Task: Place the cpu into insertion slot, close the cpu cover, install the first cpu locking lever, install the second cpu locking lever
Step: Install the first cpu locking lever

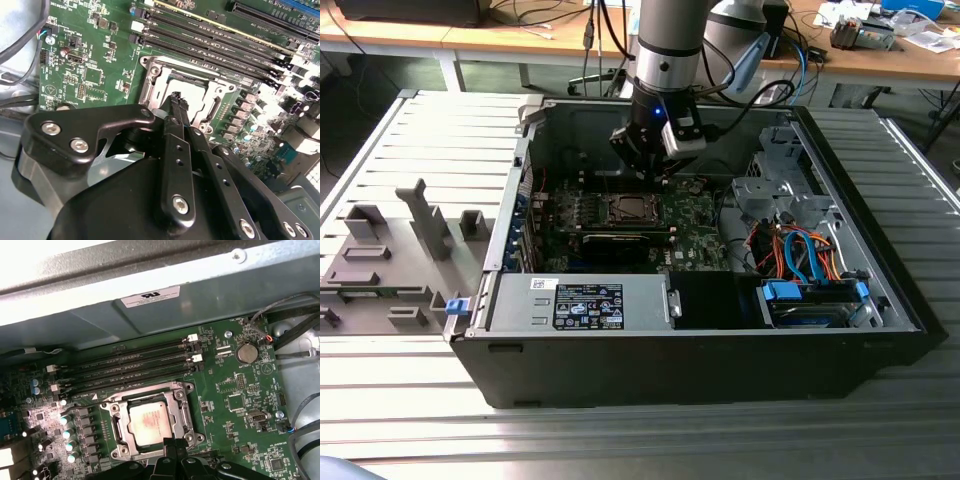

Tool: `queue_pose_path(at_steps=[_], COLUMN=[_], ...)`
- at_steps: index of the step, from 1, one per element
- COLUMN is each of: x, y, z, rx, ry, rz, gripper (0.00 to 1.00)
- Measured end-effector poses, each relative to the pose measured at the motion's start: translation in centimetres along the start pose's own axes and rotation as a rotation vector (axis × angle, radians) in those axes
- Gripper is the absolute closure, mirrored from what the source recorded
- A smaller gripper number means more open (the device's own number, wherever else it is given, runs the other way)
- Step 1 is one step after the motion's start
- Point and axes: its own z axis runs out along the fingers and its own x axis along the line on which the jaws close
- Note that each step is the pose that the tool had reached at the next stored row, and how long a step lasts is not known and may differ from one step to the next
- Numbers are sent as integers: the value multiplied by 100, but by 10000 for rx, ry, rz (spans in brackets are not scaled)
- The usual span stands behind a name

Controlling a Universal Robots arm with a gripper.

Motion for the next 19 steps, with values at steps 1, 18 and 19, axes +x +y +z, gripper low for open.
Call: queue_pose_path(at_steps=[1,18,19], x=[0,0,0], y=[0,0,0], z=[0,0,0], rx=[1,12,12], ry=[-1,-17,-18], rz=[-46,-547,-566], gripper=[89,89,89])
